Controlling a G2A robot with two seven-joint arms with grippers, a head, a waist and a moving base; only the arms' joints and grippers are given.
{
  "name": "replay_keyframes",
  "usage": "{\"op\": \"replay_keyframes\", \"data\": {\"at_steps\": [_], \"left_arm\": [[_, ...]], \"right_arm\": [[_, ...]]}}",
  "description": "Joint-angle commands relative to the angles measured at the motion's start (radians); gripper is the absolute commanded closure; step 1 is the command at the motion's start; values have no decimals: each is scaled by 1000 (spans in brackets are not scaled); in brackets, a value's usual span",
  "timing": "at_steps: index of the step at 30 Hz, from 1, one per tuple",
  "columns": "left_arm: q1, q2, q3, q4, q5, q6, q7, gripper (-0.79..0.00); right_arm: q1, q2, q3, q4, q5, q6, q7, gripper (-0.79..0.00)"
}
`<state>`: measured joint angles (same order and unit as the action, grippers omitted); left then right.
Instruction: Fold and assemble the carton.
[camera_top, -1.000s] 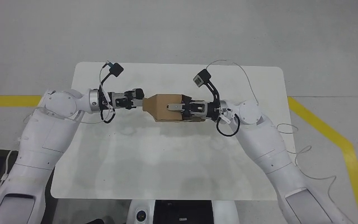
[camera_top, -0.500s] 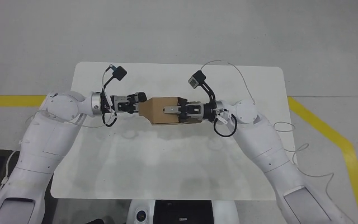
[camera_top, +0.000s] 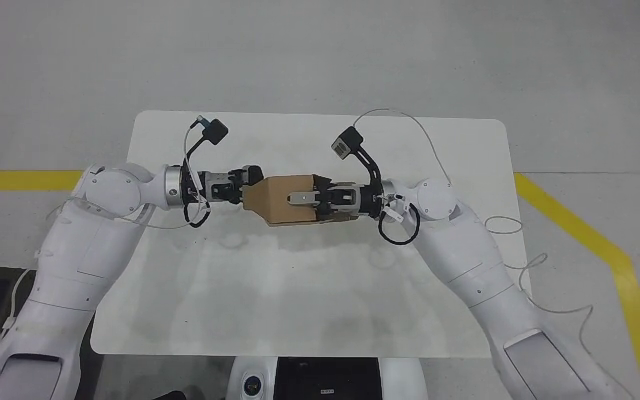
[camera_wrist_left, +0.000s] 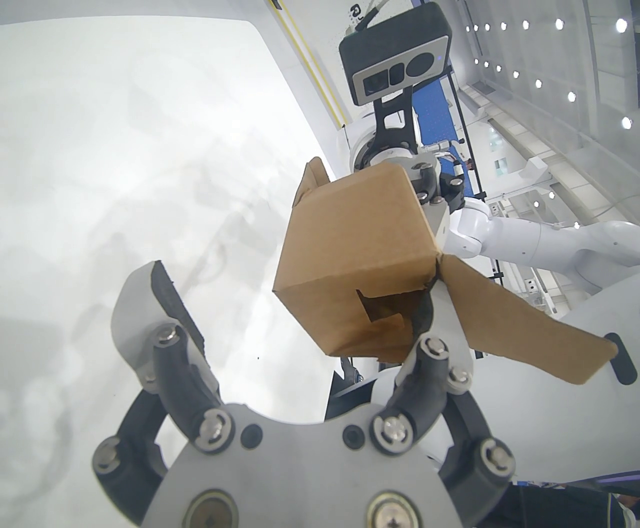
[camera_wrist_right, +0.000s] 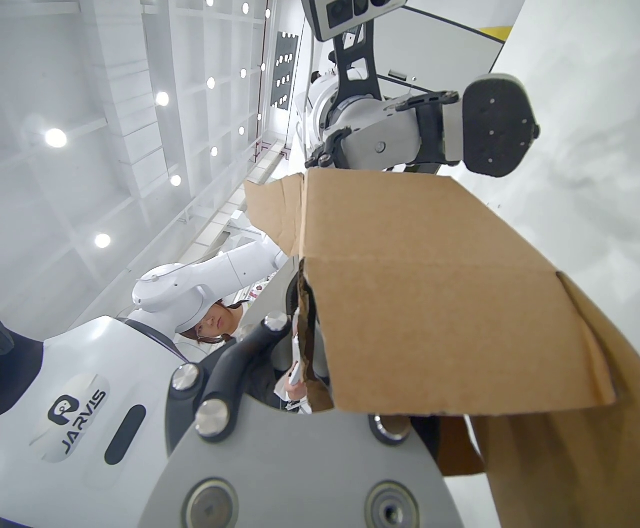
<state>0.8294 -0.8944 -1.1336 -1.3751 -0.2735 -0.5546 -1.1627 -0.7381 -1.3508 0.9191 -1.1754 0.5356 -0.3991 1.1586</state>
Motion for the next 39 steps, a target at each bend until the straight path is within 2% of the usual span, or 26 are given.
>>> {"op": "replay_keyframes", "data": {"at_steps": [1,13,19,25,31,39], "left_arm": [[0,0,0,2,1,0,1,-785],[-4,-1,2,10,7,2,4,-785],[-15,1,-14,28,7,1,12,-785],[-30,3,-32,50,9,2,21,-785],[-32,6,-43,20,8,-16,18,-785],[-26,5,-30,-29,161,-47,84,-785]], "right_arm": [[1,-1,0,1,0,-1,2,0],[10,-7,-2,19,7,-8,9,0],[-2,12,49,14,-82,5,-44,0],[-46,43,111,-58,-213,111,-85,0],[-73,57,128,-118,-279,199,-105,0],[-63,59,110,-139,-306,243,-102,0]]}}
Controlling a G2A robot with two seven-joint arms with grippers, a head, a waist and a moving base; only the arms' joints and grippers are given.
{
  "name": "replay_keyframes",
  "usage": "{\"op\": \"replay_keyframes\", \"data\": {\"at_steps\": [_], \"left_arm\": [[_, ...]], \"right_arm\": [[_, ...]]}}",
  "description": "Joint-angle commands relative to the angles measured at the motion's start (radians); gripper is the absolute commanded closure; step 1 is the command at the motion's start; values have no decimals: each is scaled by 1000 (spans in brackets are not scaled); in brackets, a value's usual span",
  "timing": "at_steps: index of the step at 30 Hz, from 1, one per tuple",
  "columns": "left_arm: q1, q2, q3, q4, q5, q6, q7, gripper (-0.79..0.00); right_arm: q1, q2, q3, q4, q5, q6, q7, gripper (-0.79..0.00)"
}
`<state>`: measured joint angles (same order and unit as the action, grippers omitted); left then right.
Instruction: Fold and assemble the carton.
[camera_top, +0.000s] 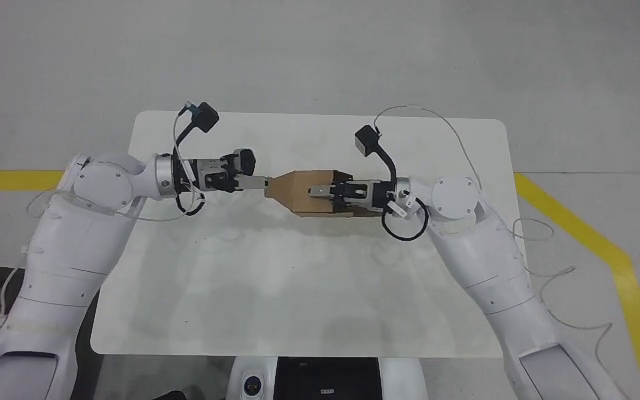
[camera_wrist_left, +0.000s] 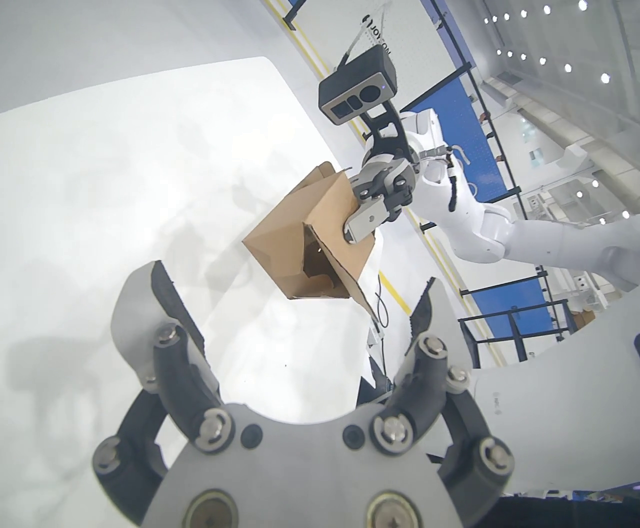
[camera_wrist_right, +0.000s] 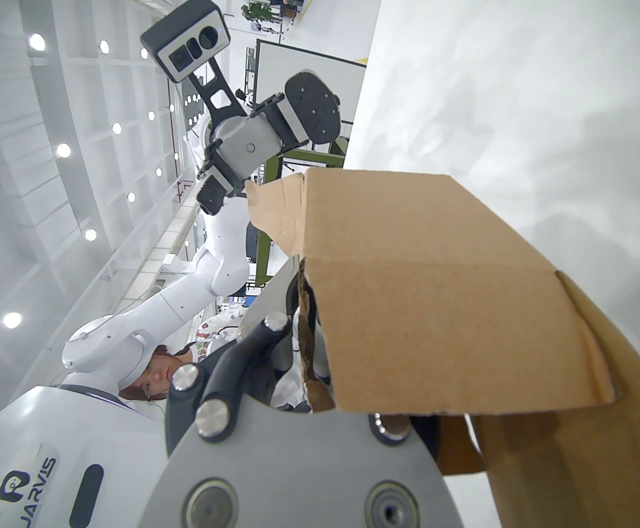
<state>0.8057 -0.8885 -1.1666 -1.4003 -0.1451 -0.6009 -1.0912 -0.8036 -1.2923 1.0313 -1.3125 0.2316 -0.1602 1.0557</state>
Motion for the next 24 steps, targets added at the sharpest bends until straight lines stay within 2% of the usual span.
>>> {"op": "replay_keyframes", "data": {"at_steps": [1,7,24], "left_arm": [[-4,-1,6,-6,60,-1,27,-785],[-11,-6,26,-4,168,2,95,-785],[1,-1,21,42,204,-5,112,-785]], "right_arm": [[3,0,-5,-3,-1,6,2,0],[4,0,-7,-6,11,-3,-1,0],[6,-3,-12,-14,76,-48,-4,0]]}}
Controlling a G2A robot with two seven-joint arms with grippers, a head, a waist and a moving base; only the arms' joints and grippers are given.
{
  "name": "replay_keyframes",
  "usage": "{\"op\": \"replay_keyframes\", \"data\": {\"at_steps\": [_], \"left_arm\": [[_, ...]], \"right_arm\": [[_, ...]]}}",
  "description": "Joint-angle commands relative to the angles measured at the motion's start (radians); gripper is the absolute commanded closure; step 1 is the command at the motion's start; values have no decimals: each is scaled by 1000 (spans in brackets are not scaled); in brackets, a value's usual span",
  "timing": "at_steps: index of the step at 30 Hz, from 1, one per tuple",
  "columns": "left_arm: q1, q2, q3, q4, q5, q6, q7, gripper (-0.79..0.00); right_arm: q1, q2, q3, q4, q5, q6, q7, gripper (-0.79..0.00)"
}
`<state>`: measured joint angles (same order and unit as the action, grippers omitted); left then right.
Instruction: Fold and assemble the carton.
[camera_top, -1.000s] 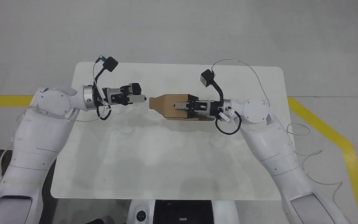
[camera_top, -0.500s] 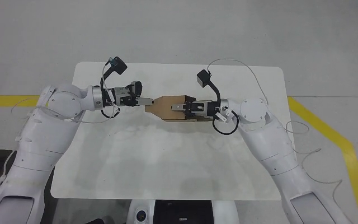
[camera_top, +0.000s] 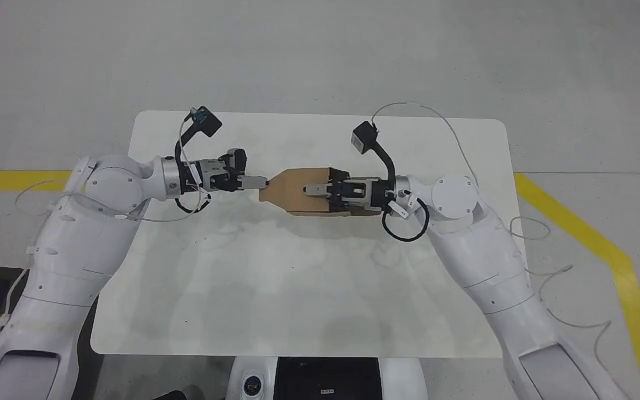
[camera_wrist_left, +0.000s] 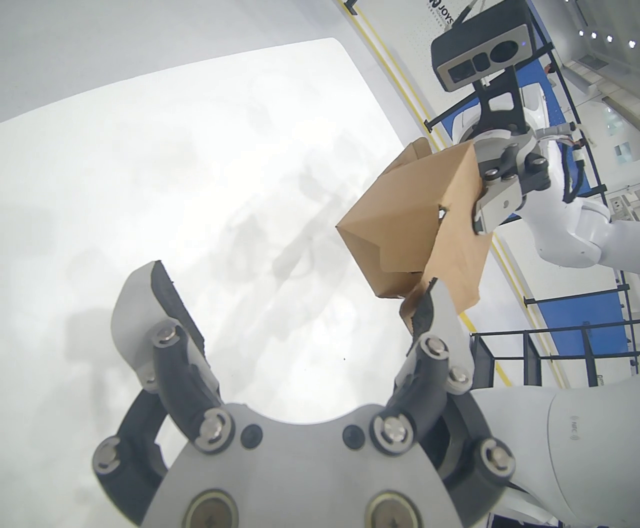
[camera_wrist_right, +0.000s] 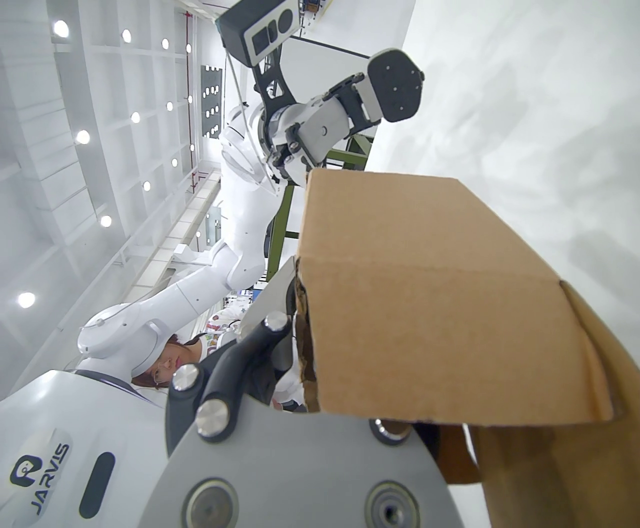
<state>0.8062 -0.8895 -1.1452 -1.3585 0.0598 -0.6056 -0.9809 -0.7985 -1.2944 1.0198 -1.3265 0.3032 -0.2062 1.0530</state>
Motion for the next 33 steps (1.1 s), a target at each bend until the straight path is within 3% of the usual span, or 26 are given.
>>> {"op": "replay_keyframes", "data": {"at_steps": [1,33], "left_arm": [[1,0,0,0,-2,0,3,-785],[22,1,7,-28,-104,4,-27,-785]], "right_arm": [[2,-1,-2,0,8,-6,0,0],[59,-45,-92,91,159,-136,7,0]]}}
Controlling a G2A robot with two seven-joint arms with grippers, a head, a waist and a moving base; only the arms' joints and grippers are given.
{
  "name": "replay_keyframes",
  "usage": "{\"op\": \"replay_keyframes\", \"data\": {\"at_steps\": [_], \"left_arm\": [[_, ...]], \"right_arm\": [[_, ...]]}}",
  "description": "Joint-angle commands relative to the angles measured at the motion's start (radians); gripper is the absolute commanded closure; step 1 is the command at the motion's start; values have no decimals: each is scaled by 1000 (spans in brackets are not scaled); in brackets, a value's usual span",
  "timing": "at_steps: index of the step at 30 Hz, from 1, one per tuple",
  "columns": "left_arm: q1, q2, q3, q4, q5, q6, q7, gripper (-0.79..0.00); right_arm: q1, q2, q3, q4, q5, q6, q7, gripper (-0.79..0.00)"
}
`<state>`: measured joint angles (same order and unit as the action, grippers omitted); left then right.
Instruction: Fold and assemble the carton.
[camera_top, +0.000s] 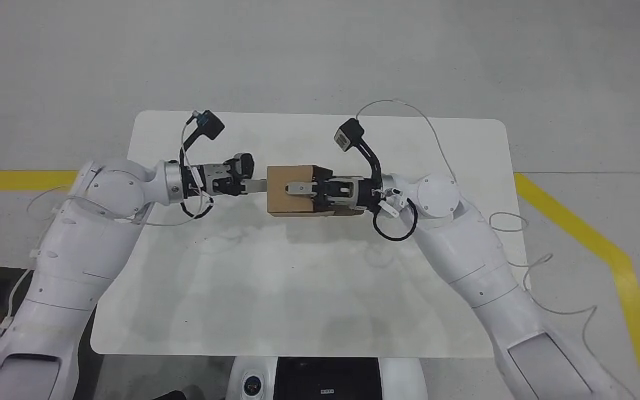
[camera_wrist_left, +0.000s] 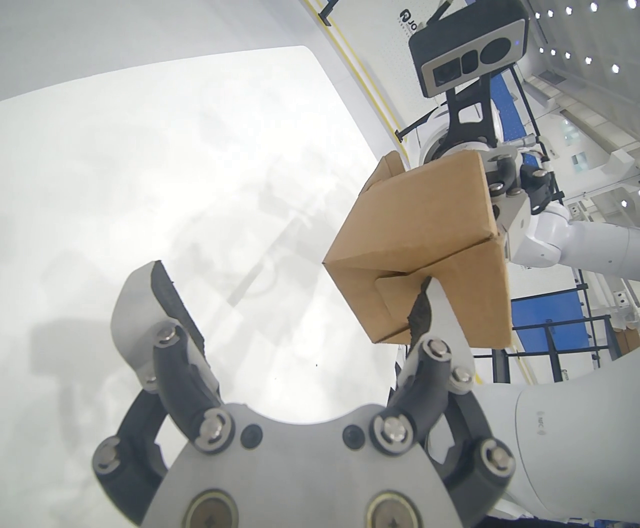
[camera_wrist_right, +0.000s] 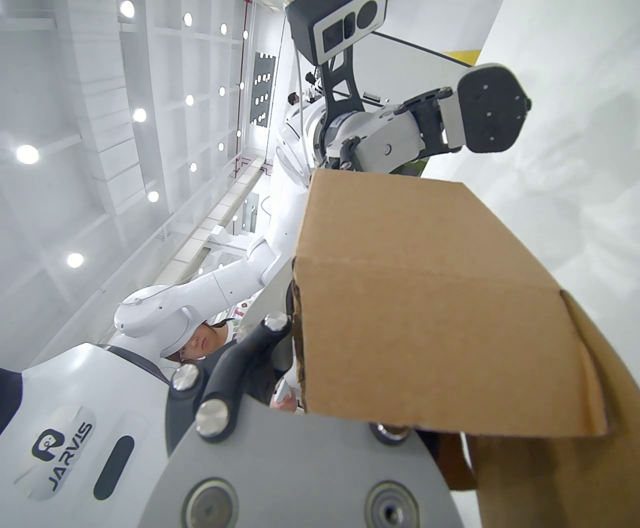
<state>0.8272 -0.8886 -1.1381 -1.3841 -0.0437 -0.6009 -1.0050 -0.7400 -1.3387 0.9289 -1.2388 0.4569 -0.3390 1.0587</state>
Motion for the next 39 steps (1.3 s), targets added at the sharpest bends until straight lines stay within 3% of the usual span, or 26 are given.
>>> {"op": "replay_keyframes", "data": {"at_steps": [1,22,39], "left_arm": [[3,1,0,-4,-1,-2,-4,-785],[15,-14,37,25,-180,70,-28,-785],[-18,-24,45,67,-160,70,-27,-785]], "right_arm": [[2,-2,-2,6,9,-7,3,0],[5,-17,0,39,73,-58,24,0],[5,-15,15,52,45,-30,32,0]]}}
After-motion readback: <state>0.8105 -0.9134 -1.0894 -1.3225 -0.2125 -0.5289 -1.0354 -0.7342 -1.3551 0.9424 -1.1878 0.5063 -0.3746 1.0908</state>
